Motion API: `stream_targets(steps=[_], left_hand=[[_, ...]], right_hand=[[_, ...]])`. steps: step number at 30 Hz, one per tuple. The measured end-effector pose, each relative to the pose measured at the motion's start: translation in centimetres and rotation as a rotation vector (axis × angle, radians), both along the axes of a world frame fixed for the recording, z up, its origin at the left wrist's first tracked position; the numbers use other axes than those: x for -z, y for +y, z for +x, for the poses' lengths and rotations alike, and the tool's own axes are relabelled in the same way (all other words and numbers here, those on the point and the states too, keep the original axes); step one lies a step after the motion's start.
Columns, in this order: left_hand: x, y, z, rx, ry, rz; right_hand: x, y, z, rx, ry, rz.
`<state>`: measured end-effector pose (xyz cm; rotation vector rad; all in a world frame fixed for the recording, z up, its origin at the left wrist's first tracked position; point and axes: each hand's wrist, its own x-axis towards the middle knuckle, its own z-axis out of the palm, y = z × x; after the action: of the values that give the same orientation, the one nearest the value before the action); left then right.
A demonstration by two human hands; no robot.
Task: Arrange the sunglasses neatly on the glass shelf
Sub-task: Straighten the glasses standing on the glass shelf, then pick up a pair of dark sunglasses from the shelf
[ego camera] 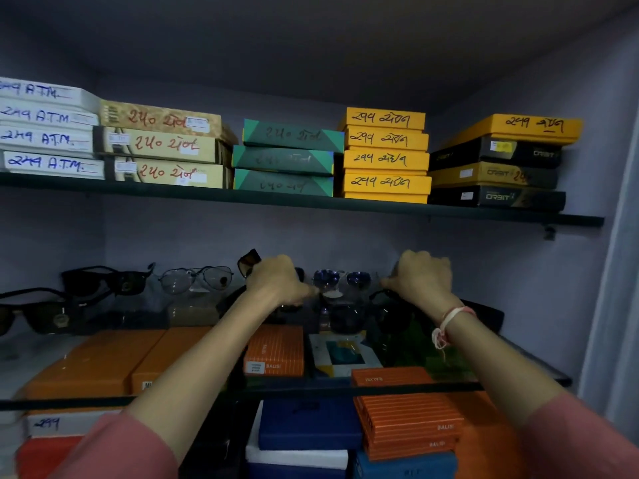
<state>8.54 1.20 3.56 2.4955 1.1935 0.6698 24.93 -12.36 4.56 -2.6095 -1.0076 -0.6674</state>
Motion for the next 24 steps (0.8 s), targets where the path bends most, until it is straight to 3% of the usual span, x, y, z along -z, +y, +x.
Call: stream_targets(steps=[5, 9, 13, 20, 22, 24], left_hand=[[0.0, 3.3, -4.9, -0.244, -0.023, 0.180], [0.7, 5.4, -7.0, -0.233, 0.132, 0.006], [1.7, 6.9, -7.7, -0.180, 0.108, -0.053], [1.2, 9.7, -10.9, -0.191, 0.124, -0.075], [1.0, 10.0, -11.7, -0.184, 0.116, -0.080], [0.7, 10.2, -12.2, -0.165, -0.014, -0.034]], right_hand=[[-0.6, 5.3, -4.4, -0.282, 0.144, 0.130], [0.2, 9.8, -7.6, -0.436, 0.347, 0.068], [2.0, 12.3, -9.4, -0.447, 0.511, -0.039], [2.8, 12.8, -10.4, -0.534, 0.866, 0.283], [2.7, 12.6, -10.8, -0.579, 0.835, 0.342], [2.6, 12.4, -10.9, -0.592, 0.711, 0.346]])
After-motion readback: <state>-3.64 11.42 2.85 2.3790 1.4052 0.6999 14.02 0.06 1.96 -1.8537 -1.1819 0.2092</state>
